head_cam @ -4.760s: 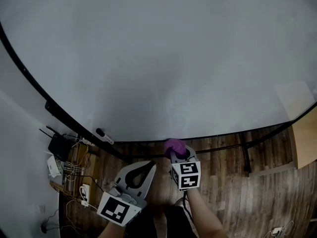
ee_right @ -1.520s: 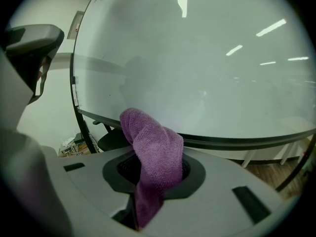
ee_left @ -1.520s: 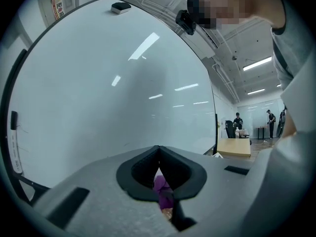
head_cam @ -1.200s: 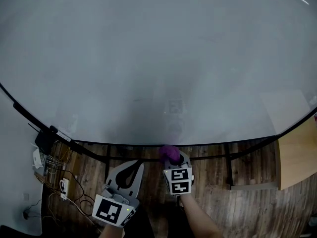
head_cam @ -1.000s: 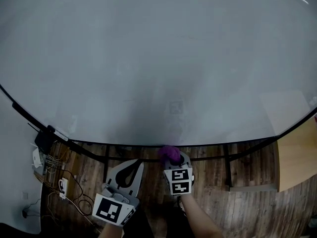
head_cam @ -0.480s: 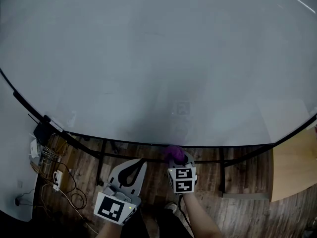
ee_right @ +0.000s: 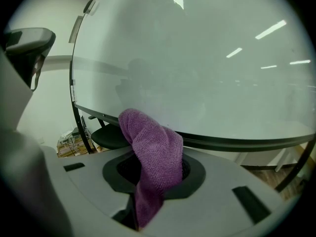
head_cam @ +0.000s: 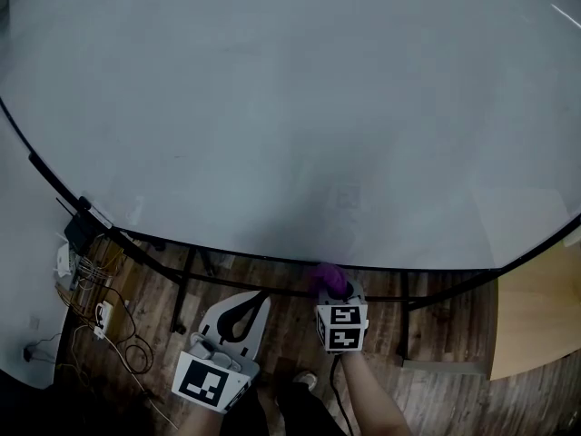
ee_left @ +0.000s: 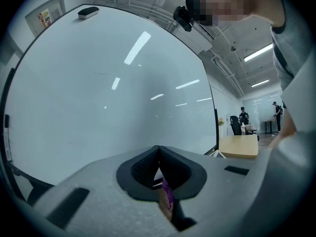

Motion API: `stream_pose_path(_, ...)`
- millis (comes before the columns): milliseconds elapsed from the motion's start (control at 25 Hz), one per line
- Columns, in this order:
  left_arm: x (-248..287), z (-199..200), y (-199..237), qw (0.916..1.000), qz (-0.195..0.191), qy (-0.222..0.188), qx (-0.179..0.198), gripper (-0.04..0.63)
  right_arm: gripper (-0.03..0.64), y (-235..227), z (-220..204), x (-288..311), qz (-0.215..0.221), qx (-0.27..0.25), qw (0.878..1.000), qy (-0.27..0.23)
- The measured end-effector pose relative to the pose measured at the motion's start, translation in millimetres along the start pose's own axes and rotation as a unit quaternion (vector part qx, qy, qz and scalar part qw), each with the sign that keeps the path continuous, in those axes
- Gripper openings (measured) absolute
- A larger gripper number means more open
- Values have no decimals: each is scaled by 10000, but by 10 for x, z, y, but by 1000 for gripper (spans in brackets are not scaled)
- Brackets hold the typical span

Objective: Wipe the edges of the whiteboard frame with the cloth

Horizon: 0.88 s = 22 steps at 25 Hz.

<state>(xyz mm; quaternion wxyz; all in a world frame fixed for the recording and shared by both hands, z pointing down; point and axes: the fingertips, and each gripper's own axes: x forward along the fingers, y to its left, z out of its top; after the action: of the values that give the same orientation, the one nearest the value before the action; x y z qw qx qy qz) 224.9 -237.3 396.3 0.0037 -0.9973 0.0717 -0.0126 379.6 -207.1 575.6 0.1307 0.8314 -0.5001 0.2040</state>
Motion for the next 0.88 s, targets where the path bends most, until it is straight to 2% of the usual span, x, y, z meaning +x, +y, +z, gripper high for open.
stream_pose_path(280,-21,-56,-91,9997,0,179,-180,15,90,-89,-39,33,6,-71,10000,32)
stream_pose_path(440,-105,-40,-67,10000,90,0,0,17,89,-124,-47,12,-12,-84,10000,30)
stream_pose_path(560,-176,-65,-100,9998,115,100,-141,16,90,-169,-46,2,-20,-48,10000,22)
stream_pose_path(880,-440,-30,-391,9998,133,126,-21,15,89,-232,-72,-21,66,-107,9999,54)
